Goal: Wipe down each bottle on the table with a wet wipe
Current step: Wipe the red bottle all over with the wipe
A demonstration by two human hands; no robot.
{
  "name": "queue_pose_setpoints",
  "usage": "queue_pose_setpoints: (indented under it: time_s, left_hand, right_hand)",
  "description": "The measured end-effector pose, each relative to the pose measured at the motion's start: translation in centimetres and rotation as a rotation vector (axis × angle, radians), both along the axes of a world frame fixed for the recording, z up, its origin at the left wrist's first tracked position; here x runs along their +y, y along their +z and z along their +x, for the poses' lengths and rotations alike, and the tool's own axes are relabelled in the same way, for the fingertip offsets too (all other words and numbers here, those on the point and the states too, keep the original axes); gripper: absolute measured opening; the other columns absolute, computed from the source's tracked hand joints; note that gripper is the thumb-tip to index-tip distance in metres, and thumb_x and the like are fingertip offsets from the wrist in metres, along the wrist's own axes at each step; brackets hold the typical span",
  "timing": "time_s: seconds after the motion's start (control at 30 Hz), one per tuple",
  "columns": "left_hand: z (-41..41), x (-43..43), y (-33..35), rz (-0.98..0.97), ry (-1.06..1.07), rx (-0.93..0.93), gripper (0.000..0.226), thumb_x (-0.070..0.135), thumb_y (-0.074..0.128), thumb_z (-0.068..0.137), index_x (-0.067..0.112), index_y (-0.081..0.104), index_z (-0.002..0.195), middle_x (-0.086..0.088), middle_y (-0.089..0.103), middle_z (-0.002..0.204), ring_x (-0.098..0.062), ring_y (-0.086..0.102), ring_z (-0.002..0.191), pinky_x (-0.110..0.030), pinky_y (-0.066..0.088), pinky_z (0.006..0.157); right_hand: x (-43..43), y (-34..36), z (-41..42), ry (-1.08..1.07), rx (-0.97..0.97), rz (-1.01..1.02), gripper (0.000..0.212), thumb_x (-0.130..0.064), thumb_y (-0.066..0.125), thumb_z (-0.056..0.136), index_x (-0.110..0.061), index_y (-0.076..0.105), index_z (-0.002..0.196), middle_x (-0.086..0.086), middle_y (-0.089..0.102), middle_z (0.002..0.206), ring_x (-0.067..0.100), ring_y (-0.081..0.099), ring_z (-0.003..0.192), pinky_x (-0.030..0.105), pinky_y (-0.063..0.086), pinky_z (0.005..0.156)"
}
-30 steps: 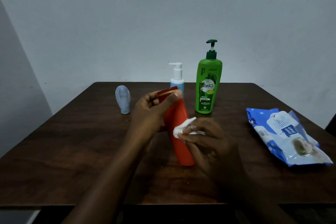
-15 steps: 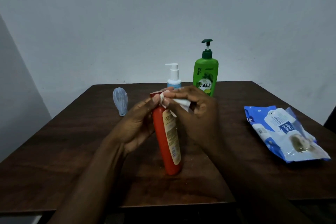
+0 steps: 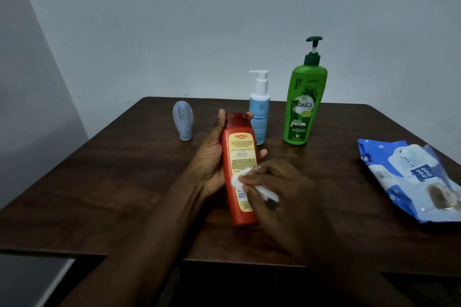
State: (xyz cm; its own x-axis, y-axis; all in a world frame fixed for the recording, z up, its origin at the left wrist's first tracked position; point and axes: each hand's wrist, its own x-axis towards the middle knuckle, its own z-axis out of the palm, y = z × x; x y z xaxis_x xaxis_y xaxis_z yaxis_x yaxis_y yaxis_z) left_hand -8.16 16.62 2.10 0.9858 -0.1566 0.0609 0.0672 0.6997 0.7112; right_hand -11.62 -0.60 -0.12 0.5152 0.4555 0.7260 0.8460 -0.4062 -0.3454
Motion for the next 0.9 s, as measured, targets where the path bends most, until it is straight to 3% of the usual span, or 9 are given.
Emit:
queue_pose_setpoints:
  time_s: [0.1,0.17,0.3,0.37,0.53,0.6,0.7,0.8,0.9]
  left_hand:
    - [0.1,-0.1,0.1,-0.011,0.004,-0.001,0.062,0.064,0.046,0.09,0.014,0.071,0.117,-0.009,0.07,0.091,-0.021,0.069,0.083,-0.048,0.041,0.107]
    - [-0.1,0.0,0.2,-0.028,0.004,0.013,0.066,0.063,0.042,0.091,0.01,0.079,0.101,-0.011,0.071,0.09,-0.021,0.071,0.082,-0.039,0.055,0.09]
    - [-0.5,0.2,-0.1,-0.11,-0.003,-0.014,0.073,0.063,0.032,0.1,0.005,0.077,0.105,-0.016,0.073,0.104,-0.026,0.072,0.098,-0.039,0.056,0.091]
    - [-0.5,0.2,-0.2,-0.07,0.031,-0.031,0.075,0.065,0.028,0.1,0.01,0.079,0.104,-0.014,0.074,0.107,-0.026,0.072,0.1,-0.042,0.055,0.093]
    - [-0.3,0.3,-0.3,-0.009,0.07,-0.022,0.068,0.064,0.032,0.099,0.014,0.074,0.116,-0.016,0.071,0.117,-0.029,0.068,0.107,-0.046,0.05,0.099]
    - [-0.3,0.2,-0.2,-0.009,0.074,-0.02,0.065,0.064,0.033,0.098,0.014,0.065,0.125,-0.017,0.069,0.121,-0.029,0.066,0.11,-0.047,0.051,0.099]
    - [0.1,0.1,0.0,-0.069,0.061,0.004,0.061,0.066,0.042,0.095,0.013,0.06,0.119,-0.009,0.067,0.106,-0.023,0.065,0.096,-0.039,0.055,0.087]
    - [0.6,0.2,-0.1,-0.103,0.038,0.019,0.057,0.061,0.06,0.086,0.013,0.059,0.117,-0.006,0.061,0.104,-0.02,0.057,0.093,-0.034,0.05,0.087]
    - [0.5,0.4,-0.3,-0.075,0.015,0.0,0.058,0.062,0.056,0.088,0.014,0.058,0.12,-0.005,0.062,0.104,-0.02,0.057,0.093,-0.039,0.051,0.083]
  right_hand:
    - [1.8,0.7,0.4,0.061,-0.144,-0.071,0.019,-0.014,0.074,0.085,-0.016,0.077,0.104,0.001,0.067,0.105,0.013,0.059,0.103,0.022,0.046,0.093]
    - [3.0,1.8,1.3,0.067,-0.175,-0.068,0.016,-0.012,0.073,0.086,-0.012,0.078,0.101,0.003,0.067,0.101,0.016,0.059,0.1,0.022,0.043,0.091]
    - [4.7,4.4,4.3,-0.002,-0.136,0.061,0.015,-0.014,0.073,0.087,-0.012,0.077,0.102,0.004,0.067,0.099,0.017,0.06,0.097,0.026,0.047,0.089]
    - [4.7,5.4,5.4,-0.035,-0.075,0.165,0.015,-0.017,0.074,0.089,-0.013,0.078,0.102,0.002,0.069,0.098,0.01,0.063,0.094,0.024,0.05,0.085]
    - [3.3,4.9,5.2,-0.1,0.105,0.33,0.015,-0.026,0.075,0.089,-0.013,0.077,0.097,-0.006,0.072,0.092,-0.015,0.061,0.082,0.0,0.042,0.072]
    - [2.8,3.7,4.4,-0.139,0.082,0.279,0.013,-0.023,0.074,0.09,-0.014,0.075,0.1,-0.003,0.071,0.096,-0.008,0.062,0.084,0.007,0.048,0.075]
    - [3.0,2.1,2.5,-0.071,-0.088,0.128,0.019,-0.011,0.071,0.089,-0.013,0.075,0.107,0.004,0.069,0.104,0.015,0.064,0.098,0.029,0.053,0.089]
    - [3.2,1.9,0.9,0.013,-0.145,-0.064,0.026,-0.012,0.066,0.09,-0.012,0.074,0.115,0.006,0.066,0.119,0.022,0.059,0.112,0.034,0.047,0.101]
    - [2.0,1.2,-0.3,0.116,-0.158,-0.212,0.024,-0.015,0.062,0.093,-0.013,0.073,0.114,0.003,0.065,0.122,0.02,0.056,0.115,0.033,0.047,0.1]
